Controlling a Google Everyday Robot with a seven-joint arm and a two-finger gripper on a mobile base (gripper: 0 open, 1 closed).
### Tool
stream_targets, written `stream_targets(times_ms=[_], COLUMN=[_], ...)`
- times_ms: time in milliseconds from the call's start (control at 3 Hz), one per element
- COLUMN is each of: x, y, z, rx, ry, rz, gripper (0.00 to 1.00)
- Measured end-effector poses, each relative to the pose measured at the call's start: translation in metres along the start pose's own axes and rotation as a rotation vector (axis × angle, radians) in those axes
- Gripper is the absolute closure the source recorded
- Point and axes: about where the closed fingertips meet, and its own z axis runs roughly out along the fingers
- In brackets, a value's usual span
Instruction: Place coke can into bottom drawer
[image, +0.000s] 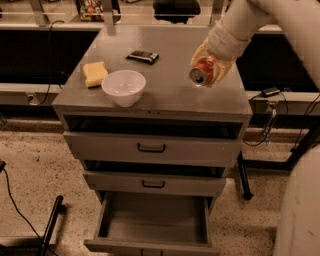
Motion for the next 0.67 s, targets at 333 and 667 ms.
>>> stream_targets(times_ms=[333,667], x=[-0.014,-0.062], y=[-0.001,0.006], z=[-0.054,-0.087], rx=[0.201,0.377], ry=[-0.004,-0.069], rz=[0.036,0.025], gripper=[0.72,0.96])
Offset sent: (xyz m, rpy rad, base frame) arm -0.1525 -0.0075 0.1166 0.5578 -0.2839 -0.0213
